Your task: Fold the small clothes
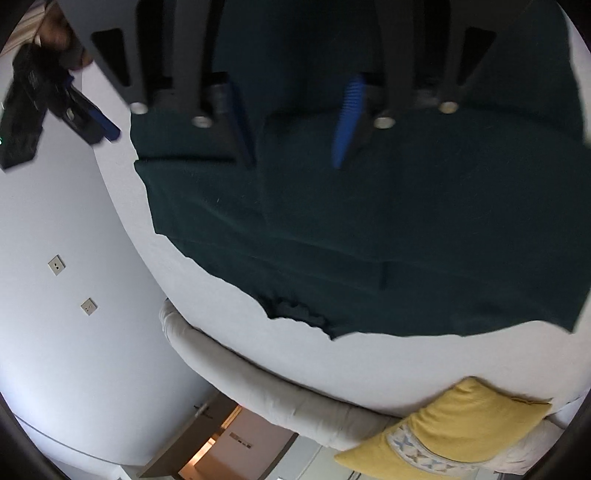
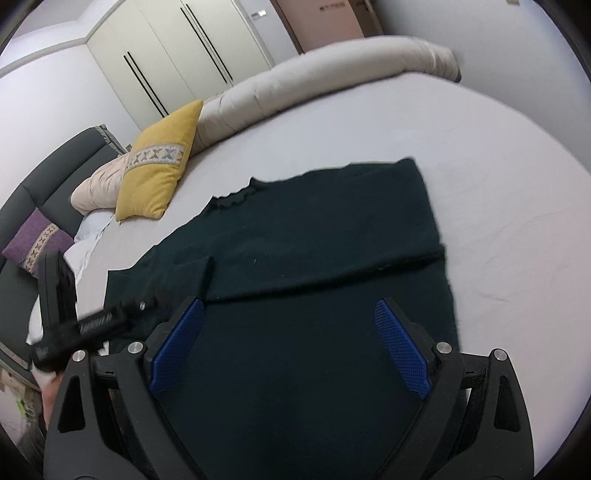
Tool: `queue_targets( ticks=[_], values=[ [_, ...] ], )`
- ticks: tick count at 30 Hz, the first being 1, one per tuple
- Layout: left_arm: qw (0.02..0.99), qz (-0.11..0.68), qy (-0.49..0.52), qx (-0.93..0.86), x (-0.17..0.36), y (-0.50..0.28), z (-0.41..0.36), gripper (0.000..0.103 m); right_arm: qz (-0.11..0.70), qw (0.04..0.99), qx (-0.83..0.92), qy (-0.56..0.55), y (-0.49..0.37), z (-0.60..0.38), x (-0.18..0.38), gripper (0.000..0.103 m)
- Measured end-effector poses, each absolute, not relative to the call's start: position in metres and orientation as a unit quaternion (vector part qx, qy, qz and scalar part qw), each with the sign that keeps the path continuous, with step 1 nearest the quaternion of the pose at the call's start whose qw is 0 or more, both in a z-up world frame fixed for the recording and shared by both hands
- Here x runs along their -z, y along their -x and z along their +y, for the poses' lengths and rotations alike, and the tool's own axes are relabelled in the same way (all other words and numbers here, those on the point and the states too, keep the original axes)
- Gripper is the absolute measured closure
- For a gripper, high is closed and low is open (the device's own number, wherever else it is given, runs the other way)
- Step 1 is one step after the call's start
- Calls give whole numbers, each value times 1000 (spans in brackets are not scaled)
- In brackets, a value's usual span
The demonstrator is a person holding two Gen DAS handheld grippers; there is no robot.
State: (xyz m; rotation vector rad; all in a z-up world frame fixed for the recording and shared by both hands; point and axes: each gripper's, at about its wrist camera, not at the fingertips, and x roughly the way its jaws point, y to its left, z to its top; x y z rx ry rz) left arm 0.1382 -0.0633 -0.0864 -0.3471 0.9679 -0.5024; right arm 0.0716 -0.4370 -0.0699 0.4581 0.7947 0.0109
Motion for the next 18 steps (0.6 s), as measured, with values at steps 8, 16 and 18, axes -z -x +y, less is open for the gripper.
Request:
queue_targets(
  ticks=[8, 16, 18],
  values=[
    [877, 399, 206, 173, 61, -126, 57, 41, 434, 864, -92, -237, -137, -384, 92, 22],
    [875, 398, 248, 121, 72, -128, 126, 41, 496, 847, -78, -174, -192, -316, 129, 68],
    [876, 395, 252, 118, 74, -133, 128, 41, 506, 846, -68, -155, -195, -308, 127, 87]
  ],
)
